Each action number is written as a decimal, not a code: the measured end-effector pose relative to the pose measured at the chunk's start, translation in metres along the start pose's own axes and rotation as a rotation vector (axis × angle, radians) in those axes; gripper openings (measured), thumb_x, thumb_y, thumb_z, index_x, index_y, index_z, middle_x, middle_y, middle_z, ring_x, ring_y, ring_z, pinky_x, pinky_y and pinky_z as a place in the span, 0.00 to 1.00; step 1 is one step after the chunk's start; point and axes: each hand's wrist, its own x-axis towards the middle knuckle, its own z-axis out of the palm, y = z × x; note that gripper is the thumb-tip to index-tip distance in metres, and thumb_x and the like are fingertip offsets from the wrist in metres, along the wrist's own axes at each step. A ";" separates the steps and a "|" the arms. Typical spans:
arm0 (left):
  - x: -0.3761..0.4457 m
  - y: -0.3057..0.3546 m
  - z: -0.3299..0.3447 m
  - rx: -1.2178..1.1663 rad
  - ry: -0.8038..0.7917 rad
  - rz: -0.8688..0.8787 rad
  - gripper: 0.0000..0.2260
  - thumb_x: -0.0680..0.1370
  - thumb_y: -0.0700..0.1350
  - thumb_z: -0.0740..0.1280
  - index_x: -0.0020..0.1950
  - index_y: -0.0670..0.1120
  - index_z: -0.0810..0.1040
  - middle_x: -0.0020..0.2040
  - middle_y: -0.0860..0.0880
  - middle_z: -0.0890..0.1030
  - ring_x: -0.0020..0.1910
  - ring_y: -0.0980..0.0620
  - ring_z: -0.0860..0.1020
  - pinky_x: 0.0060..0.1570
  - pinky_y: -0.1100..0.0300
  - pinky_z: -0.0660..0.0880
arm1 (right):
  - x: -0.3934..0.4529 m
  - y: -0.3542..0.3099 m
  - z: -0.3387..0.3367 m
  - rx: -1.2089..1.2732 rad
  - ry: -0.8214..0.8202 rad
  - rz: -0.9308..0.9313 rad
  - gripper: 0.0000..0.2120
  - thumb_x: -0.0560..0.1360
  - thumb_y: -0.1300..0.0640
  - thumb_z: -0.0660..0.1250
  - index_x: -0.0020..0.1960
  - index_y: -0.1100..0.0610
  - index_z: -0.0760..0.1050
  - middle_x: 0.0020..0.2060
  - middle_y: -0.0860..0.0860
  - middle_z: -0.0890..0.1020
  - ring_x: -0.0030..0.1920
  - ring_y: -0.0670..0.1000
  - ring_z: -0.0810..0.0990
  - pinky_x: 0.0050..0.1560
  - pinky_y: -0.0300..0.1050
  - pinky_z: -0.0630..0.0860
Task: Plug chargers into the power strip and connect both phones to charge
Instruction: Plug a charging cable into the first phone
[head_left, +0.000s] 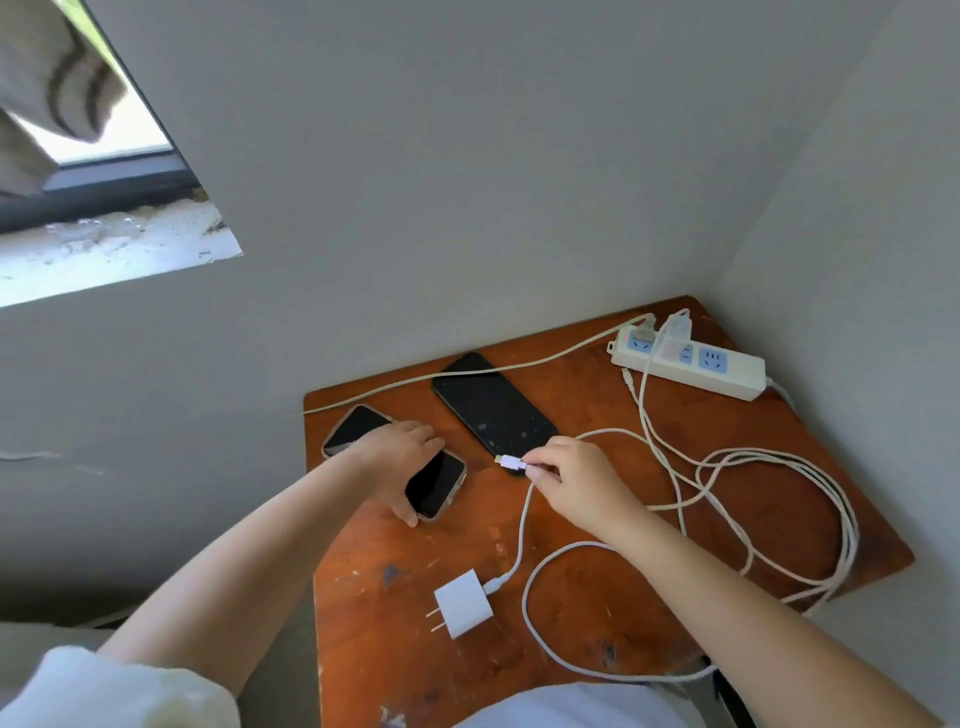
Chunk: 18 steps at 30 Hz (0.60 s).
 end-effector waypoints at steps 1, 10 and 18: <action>-0.001 0.002 0.000 -0.002 -0.006 -0.001 0.43 0.66 0.58 0.72 0.73 0.45 0.56 0.73 0.44 0.62 0.72 0.43 0.59 0.70 0.51 0.58 | 0.001 -0.004 0.007 -0.003 0.016 -0.010 0.12 0.77 0.59 0.61 0.59 0.59 0.75 0.55 0.56 0.80 0.52 0.51 0.78 0.44 0.32 0.72; -0.029 0.017 0.017 -0.235 0.165 -0.064 0.41 0.66 0.64 0.68 0.72 0.49 0.56 0.73 0.48 0.63 0.72 0.47 0.58 0.68 0.54 0.61 | -0.015 -0.001 0.040 -0.159 0.116 -0.077 0.11 0.77 0.55 0.62 0.56 0.56 0.78 0.52 0.54 0.83 0.52 0.50 0.79 0.56 0.44 0.67; -0.042 0.024 0.018 -0.336 0.250 -0.060 0.42 0.66 0.65 0.68 0.73 0.48 0.56 0.73 0.49 0.62 0.73 0.48 0.56 0.69 0.57 0.58 | -0.024 -0.008 0.038 -0.195 0.276 -0.185 0.09 0.57 0.64 0.80 0.33 0.56 0.83 0.27 0.52 0.84 0.28 0.50 0.82 0.34 0.50 0.79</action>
